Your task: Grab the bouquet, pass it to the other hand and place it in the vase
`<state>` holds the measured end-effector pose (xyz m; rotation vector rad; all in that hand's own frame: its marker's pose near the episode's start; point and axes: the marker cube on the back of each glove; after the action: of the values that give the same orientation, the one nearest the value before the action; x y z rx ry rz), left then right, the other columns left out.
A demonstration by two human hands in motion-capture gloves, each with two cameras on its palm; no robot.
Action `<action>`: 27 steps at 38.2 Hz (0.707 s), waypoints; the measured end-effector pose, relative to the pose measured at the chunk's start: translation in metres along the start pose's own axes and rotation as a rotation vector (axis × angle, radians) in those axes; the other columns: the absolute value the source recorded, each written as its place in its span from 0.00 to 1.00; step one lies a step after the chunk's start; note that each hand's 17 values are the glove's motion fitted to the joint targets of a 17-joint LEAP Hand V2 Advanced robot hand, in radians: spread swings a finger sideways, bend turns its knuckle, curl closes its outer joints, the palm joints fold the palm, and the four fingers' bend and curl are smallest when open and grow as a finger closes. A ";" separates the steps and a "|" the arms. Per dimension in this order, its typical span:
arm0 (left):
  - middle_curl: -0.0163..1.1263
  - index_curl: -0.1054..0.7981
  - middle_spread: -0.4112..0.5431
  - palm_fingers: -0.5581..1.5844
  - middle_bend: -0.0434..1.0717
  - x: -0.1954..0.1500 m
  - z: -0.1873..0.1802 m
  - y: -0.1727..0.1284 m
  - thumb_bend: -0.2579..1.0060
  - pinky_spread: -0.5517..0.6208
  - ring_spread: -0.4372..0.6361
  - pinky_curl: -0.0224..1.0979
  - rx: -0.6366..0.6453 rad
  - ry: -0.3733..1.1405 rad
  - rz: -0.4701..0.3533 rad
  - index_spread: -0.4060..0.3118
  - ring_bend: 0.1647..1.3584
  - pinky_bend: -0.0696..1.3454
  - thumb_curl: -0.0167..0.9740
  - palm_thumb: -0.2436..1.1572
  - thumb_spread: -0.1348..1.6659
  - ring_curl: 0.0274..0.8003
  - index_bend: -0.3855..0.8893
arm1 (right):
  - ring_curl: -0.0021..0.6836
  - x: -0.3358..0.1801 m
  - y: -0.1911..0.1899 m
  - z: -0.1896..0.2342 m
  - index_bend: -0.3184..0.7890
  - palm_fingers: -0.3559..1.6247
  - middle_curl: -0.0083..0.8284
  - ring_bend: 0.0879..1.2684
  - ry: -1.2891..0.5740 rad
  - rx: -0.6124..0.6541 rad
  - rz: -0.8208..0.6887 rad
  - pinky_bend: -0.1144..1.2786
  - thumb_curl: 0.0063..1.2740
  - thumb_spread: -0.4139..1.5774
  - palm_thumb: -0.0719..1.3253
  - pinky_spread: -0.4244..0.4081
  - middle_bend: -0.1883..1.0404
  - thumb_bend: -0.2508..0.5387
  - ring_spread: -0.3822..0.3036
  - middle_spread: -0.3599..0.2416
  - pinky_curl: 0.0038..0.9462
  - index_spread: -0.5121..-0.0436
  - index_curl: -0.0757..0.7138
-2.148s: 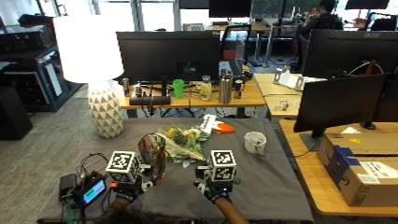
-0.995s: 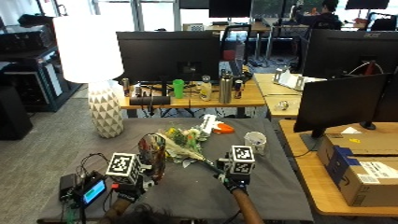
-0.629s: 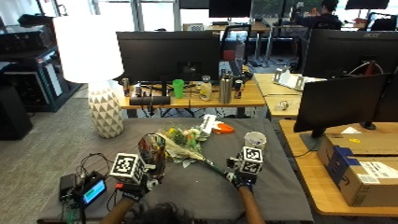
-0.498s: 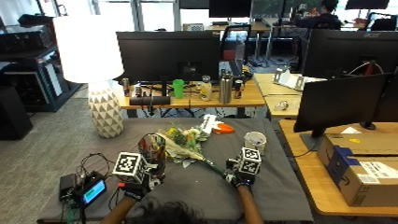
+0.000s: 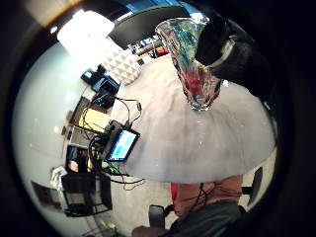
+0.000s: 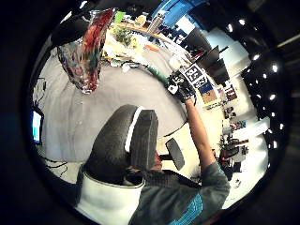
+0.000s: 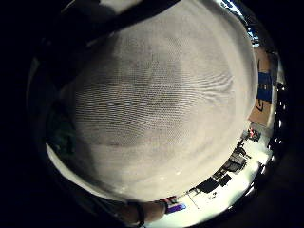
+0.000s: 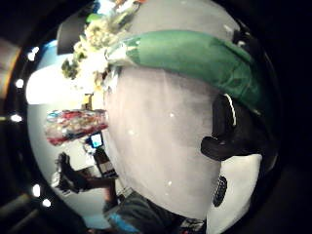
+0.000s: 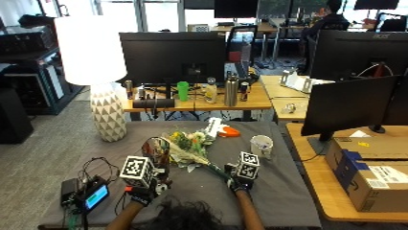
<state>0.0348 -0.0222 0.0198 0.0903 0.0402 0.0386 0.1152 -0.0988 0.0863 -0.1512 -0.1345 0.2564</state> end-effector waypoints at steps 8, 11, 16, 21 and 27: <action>0.29 0.50 0.44 0.55 0.19 -0.001 0.003 0.004 0.18 0.71 0.50 0.36 -0.028 0.008 -0.006 0.38 0.26 0.21 0.29 0.25 0.65 0.39 0.42 | 0.40 0.002 -0.024 -0.007 0.74 0.66 0.46 0.24 0.138 0.266 -0.006 0.34 0.32 0.77 0.79 0.74 0.42 0.48 0.60 0.57 0.29 0.56 0.54; 0.30 0.50 0.44 0.55 0.19 -0.001 0.004 0.004 0.18 0.70 0.50 0.36 -0.030 0.017 -0.009 0.38 0.26 0.21 0.29 0.25 0.65 0.39 0.42 | 0.51 0.003 -0.025 -0.009 0.59 0.84 0.51 0.37 0.159 0.308 -0.004 0.49 0.35 0.68 0.76 0.46 0.46 0.39 0.44 0.49 0.37 0.57 0.53; 0.30 0.51 0.44 0.55 0.19 -0.004 0.005 0.004 0.18 0.70 0.50 0.37 -0.033 0.022 -0.010 0.38 0.26 0.21 0.29 0.25 0.65 0.39 0.42 | 0.67 0.006 -0.055 0.014 0.51 0.92 0.59 0.58 0.075 0.284 -0.051 0.49 0.39 0.61 0.75 0.29 0.58 0.32 0.35 0.41 0.42 0.60 0.57; 0.30 0.51 0.44 0.55 0.19 -0.004 -0.002 -0.002 0.19 0.70 0.50 0.37 -0.020 0.019 0.002 0.38 0.26 0.21 0.29 0.25 0.66 0.39 0.42 | 0.73 0.011 -0.078 0.030 0.51 0.92 0.64 0.64 -0.039 0.307 -0.080 0.52 0.42 0.58 0.76 0.22 0.65 0.30 0.30 0.38 0.45 0.61 0.60; 0.30 0.51 0.44 0.55 0.19 0.007 -0.024 -0.017 0.19 0.68 0.50 0.37 0.041 0.039 0.047 0.38 0.26 0.22 0.29 0.25 0.66 0.39 0.42 | 0.77 -0.003 -0.041 -0.003 0.53 0.91 0.68 0.68 -0.167 0.408 -0.093 0.55 0.44 0.56 0.77 0.18 0.70 0.29 0.28 0.35 0.47 0.63 0.65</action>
<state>0.0416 -0.0367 -0.0059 0.1314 0.0783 0.0867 0.1228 -0.1397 0.0898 0.2817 -0.2515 0.1992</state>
